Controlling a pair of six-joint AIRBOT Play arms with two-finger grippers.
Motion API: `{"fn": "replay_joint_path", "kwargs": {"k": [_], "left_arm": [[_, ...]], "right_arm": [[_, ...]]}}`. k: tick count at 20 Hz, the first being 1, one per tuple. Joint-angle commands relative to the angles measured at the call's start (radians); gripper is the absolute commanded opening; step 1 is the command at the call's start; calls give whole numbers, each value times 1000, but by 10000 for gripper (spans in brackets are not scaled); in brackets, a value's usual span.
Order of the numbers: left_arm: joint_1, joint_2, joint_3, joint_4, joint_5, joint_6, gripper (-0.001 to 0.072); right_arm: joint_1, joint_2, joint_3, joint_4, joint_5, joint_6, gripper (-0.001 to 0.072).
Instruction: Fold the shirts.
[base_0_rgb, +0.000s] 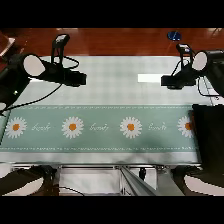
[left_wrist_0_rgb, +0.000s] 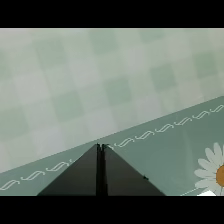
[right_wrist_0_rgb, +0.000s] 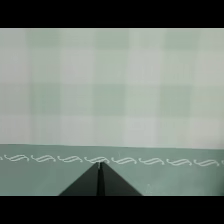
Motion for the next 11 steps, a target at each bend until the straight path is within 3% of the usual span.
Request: {"fn": "replay_joint_path", "kwargs": {"k": [1, 11], "left_arm": [[3, -14, -1, 14, -14, -8, 18], [2, -24, -1, 14, -14, -8, 18]], "right_arm": [[7, -7, -6, -14, 9, 11, 25], [7, -7, -6, -14, 9, 12, 25]]}}
